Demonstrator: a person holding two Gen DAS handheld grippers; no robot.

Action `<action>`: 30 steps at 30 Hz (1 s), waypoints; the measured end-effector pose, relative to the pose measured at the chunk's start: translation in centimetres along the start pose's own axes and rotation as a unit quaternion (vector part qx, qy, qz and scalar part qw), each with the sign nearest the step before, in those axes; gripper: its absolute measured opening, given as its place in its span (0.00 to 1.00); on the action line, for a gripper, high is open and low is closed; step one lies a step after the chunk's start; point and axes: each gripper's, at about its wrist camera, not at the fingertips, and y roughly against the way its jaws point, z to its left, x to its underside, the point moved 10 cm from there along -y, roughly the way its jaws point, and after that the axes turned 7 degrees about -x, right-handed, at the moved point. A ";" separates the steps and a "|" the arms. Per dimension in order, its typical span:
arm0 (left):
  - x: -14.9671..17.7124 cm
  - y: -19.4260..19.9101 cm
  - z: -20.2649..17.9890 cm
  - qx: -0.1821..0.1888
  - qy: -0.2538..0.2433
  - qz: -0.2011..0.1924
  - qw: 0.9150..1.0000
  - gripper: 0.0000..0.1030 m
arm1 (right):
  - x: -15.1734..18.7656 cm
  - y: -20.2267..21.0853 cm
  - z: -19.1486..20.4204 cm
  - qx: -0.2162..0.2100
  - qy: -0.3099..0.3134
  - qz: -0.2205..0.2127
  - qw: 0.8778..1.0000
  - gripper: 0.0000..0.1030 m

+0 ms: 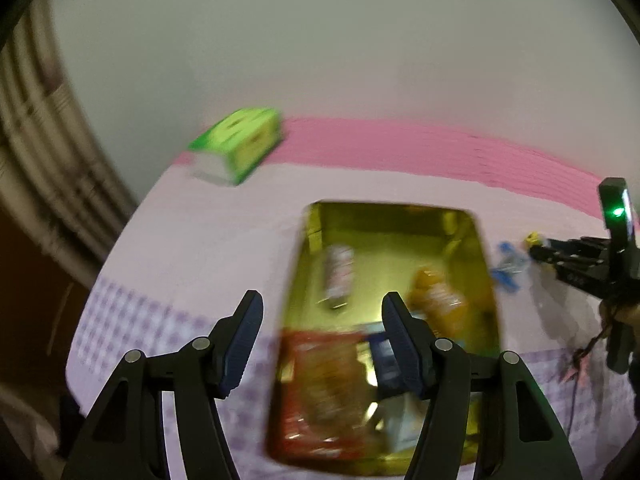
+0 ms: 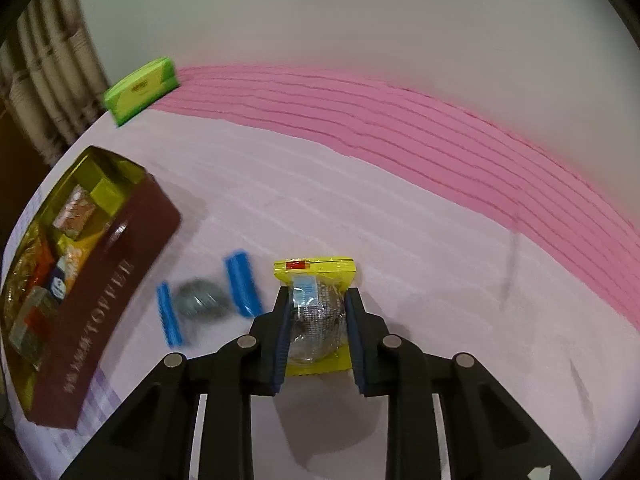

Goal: Organize snacks
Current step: 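Grasp the yellow-wrapped cake with the right gripper while the left grasps the blue-wrapped candy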

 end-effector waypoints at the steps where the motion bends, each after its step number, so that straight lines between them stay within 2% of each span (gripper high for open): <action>1: -0.5 0.2 -1.6 0.012 -0.013 -0.004 1.000 0.61 | 0.7 0.6 -0.7 0.015 -0.008 -0.006 1.000 0.23; 8: -2.3 0.4 -10.7 0.076 -0.086 -0.025 0.993 0.61 | 4.0 3.9 -4.2 0.076 -0.050 -0.030 0.995 0.22; 13: -2.5 -0.9 -15.0 0.104 -0.103 -0.007 0.989 0.61 | 5.4 5.9 -6.3 0.113 -0.076 -0.046 0.990 0.22; 17: -2.4 -1.6 -16.8 0.104 -0.117 0.000 0.988 0.61 | 6.4 6.8 -8.2 0.129 -0.110 -0.056 0.984 0.22; 23: -2.3 -2.9 -18.2 0.108 -0.143 0.016 0.984 0.61 | 7.6 6.9 -9.9 0.127 -0.150 -0.063 0.978 0.23; 30: -1.9 -4.5 -19.9 0.111 -0.174 0.034 0.978 0.61 | 8.1 6.8 -10.2 0.120 -0.162 -0.080 0.976 0.23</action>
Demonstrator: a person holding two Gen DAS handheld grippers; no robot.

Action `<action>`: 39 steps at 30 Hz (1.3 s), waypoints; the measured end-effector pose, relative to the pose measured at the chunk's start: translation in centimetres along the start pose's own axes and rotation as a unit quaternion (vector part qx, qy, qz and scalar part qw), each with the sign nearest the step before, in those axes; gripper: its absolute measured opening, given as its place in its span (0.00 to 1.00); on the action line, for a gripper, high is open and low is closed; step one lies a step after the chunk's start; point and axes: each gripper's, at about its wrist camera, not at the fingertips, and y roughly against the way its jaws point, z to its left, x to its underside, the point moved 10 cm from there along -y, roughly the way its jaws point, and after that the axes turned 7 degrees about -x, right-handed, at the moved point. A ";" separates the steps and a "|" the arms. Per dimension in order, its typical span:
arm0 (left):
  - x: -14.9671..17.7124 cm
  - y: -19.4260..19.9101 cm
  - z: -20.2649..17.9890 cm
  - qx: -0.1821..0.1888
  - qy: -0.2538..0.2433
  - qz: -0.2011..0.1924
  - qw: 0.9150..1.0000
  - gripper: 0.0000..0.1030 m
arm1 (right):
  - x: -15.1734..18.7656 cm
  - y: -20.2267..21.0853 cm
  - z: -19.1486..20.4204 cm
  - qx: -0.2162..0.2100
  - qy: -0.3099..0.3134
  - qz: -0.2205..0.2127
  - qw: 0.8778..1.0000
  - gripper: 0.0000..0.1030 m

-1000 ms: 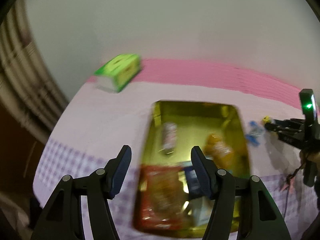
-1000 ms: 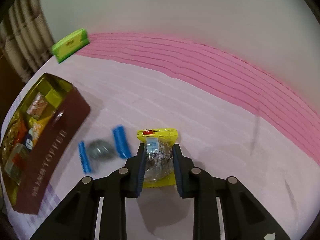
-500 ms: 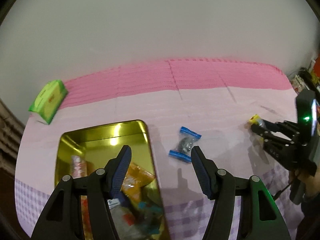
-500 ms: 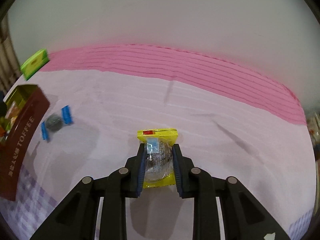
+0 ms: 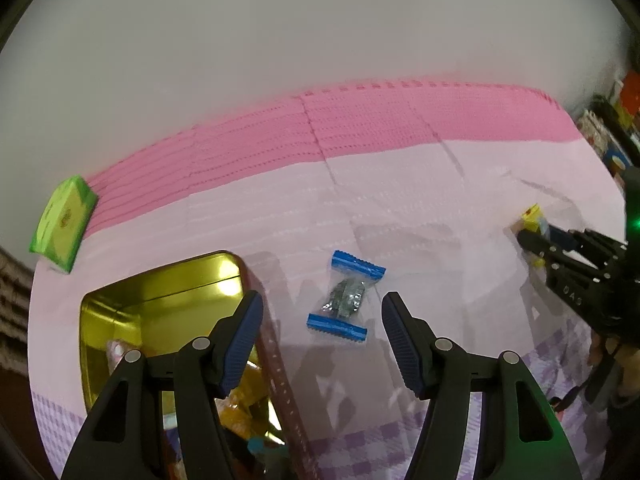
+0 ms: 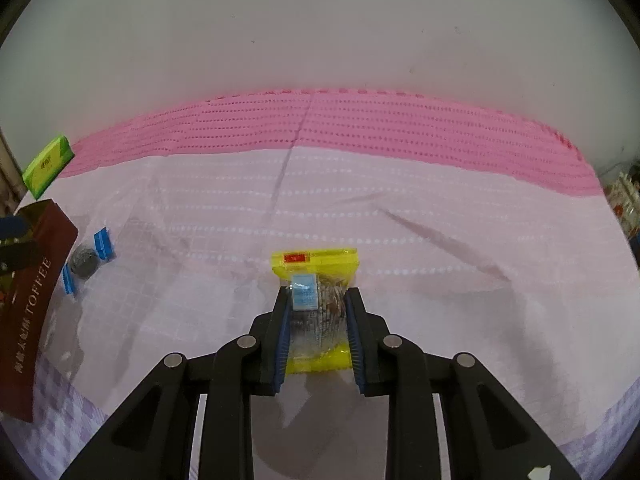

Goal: Organize snacks
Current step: 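Grasp the yellow-wrapped cake with the right gripper while the left grasps the blue-wrapped candy, then carry the blue-wrapped candy into the tin and open the left gripper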

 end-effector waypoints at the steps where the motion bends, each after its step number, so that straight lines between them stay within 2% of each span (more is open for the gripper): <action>1: 0.0 -0.3 -0.3 -0.001 -0.006 0.003 1.000 0.59 | 0.1 0.1 0.1 -0.001 -0.002 -0.003 1.000 0.23; 5: 0.1 -1.6 -1.2 -0.005 -0.031 0.020 0.999 0.57 | 0.1 0.2 0.2 -0.002 -0.002 -0.010 1.000 0.24; 9: 0.0 -2.7 -1.8 -0.005 -0.042 0.033 0.999 0.48 | 0.2 0.3 0.1 -0.004 -0.006 -0.013 1.000 0.24; 12: 0.0 -3.7 -2.1 -0.003 -0.045 0.044 0.998 0.46 | 0.2 0.3 0.1 -0.005 -0.007 -0.013 1.000 0.24; 17: 0.3 -5.1 -2.3 -0.001 -0.040 0.067 0.997 0.37 | 0.2 0.3 0.0 -0.005 -0.006 -0.013 1.000 0.24; 20: 0.3 -5.3 -2.3 -0.006 -0.039 0.067 0.997 0.31 | 0.2 0.3 0.0 -0.007 -0.008 -0.013 1.000 0.24; 21: 0.3 -5.3 -2.4 -0.005 -0.040 0.066 0.997 0.25 | 0.2 0.3 0.0 -0.007 -0.008 -0.013 1.000 0.24; 23: 0.4 -5.2 -2.7 0.002 -0.035 0.066 0.997 0.25 | 0.2 0.3 0.0 -0.005 -0.007 -0.013 1.000 0.24; 28: 0.8 -4.4 -2.8 -0.010 -0.040 0.054 0.998 0.24 | 0.2 0.2 0.1 -0.002 -0.004 -0.012 1.000 0.24; 39: 2.2 -0.5 -2.1 0.003 0.002 0.045 0.999 0.24 | 0.2 0.1 0.5 0.013 0.008 -0.008 1.000 0.25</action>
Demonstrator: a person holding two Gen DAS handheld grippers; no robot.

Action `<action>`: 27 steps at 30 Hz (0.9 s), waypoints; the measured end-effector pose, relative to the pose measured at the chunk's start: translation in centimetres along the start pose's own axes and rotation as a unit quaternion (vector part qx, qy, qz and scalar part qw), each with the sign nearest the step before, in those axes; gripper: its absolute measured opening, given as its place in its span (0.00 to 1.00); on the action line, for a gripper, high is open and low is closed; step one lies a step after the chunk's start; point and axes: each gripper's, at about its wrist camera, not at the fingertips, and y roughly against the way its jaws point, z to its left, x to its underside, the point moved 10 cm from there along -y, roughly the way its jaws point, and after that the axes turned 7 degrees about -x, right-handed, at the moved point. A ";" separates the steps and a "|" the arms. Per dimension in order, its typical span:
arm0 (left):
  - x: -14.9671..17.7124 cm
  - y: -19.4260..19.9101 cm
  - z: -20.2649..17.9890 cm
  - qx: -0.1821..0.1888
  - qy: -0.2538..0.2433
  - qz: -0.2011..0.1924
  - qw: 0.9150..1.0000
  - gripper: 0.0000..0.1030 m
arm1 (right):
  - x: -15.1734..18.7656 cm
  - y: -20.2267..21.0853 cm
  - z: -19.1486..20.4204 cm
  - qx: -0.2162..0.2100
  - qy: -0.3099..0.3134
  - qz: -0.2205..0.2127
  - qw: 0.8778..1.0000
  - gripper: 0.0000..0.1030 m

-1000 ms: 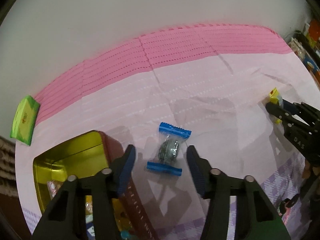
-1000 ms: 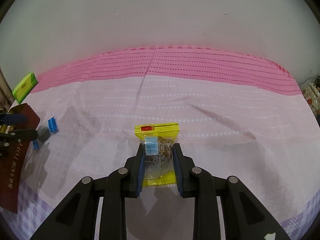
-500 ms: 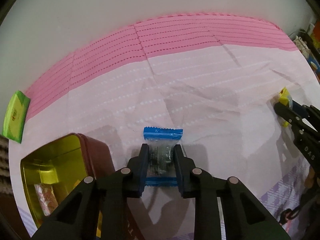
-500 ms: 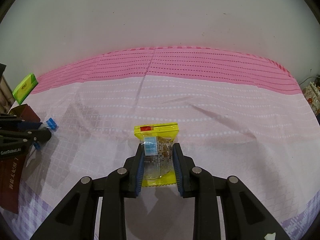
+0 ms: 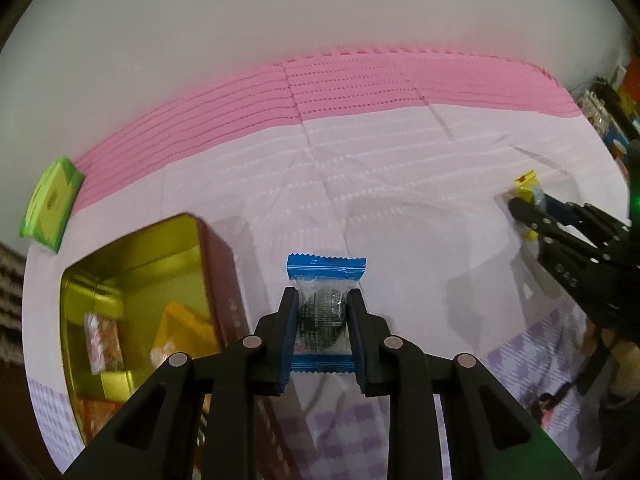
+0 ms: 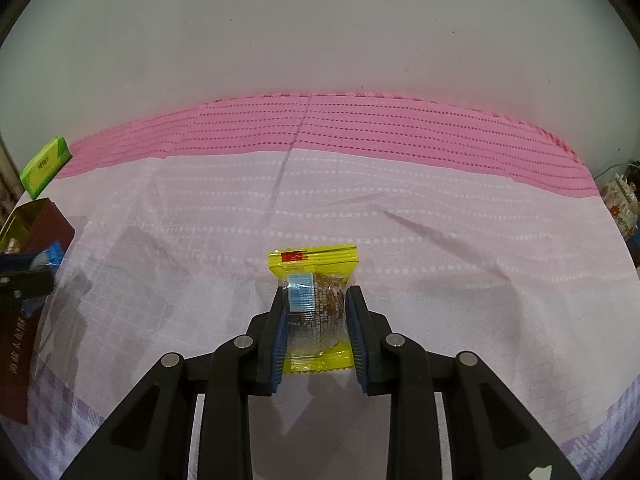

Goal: Organize snacks
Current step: 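Carry the blue-wrapped candy into the tin and open the left gripper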

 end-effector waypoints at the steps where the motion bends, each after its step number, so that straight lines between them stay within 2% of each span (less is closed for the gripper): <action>1: 0.2 0.4 0.1 0.003 0.006 -0.001 1.000 0.24 | 0.0 0.0 0.0 0.001 0.000 0.000 1.000 0.25; 6: 0.8 2.5 1.1 0.004 0.029 -0.007 1.000 0.24 | 0.0 0.0 0.0 0.001 0.000 0.000 1.000 0.25; 13: 1.0 5.0 4.2 -0.005 0.072 -0.024 0.997 0.24 | 0.0 0.0 -0.1 0.001 0.000 0.000 1.000 0.25; 18: 1.4 6.1 7.5 -0.026 0.099 -0.032 0.994 0.24 | 0.0 0.0 -0.1 0.003 0.000 0.000 1.000 0.25; 27: 3.3 5.9 12.9 -0.062 0.143 -0.021 0.988 0.24 | 0.0 0.0 -0.1 0.007 0.002 0.000 1.000 0.25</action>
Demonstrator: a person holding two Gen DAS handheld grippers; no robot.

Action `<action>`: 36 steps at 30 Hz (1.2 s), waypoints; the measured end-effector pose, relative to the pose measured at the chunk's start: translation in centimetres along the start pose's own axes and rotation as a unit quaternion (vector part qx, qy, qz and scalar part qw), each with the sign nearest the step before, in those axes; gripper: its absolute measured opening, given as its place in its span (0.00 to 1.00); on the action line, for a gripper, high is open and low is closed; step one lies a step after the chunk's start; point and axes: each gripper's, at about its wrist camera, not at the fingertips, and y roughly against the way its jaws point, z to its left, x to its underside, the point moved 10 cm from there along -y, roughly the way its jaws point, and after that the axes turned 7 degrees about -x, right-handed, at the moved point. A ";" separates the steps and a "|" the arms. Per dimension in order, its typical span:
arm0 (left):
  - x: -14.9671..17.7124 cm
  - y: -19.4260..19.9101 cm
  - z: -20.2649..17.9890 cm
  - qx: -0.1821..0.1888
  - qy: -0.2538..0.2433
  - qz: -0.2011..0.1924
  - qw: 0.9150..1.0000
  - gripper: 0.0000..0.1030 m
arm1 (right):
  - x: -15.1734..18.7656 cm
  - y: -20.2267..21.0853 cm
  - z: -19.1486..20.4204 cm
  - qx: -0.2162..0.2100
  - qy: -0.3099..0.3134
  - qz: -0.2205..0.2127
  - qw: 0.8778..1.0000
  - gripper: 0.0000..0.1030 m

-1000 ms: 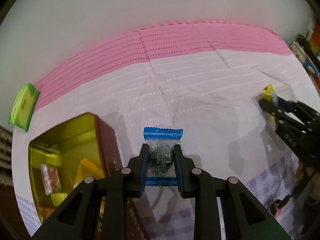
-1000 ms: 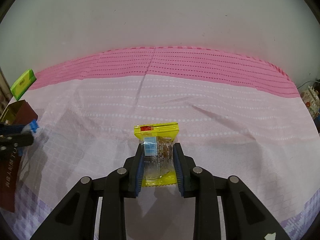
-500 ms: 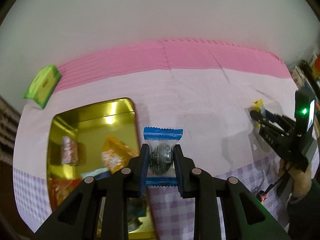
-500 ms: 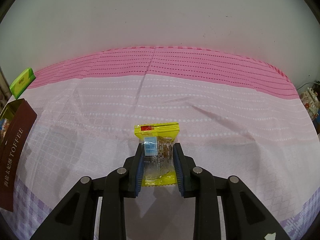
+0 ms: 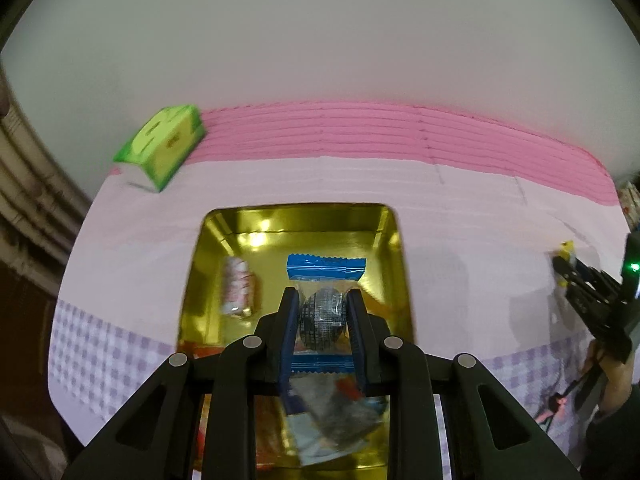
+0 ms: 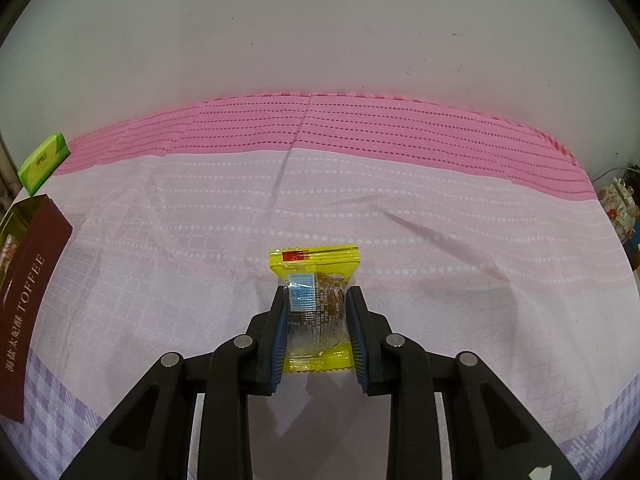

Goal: Organize snacks
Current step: 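Carry the blue-wrapped candy into the tin and open the left gripper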

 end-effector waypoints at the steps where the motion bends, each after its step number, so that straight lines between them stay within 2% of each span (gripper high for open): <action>1: 0.1 -0.2 0.5 -0.004 0.005 0.003 1.000 0.24 | 0.0 0.0 0.0 0.000 0.000 0.000 1.000 0.25; 9: 1.2 -1.9 2.8 -0.020 0.020 0.024 0.999 0.24 | 0.0 -0.1 0.0 0.000 0.000 0.000 1.000 0.25; 25: 1.9 -3.9 3.9 -0.028 0.032 0.047 0.998 0.24 | 0.0 -0.1 0.0 0.001 0.001 0.000 1.000 0.25; 36: 2.6 -5.3 3.5 -0.034 0.013 0.059 0.998 0.24 | 0.0 -0.1 0.1 0.002 0.002 0.000 1.000 0.25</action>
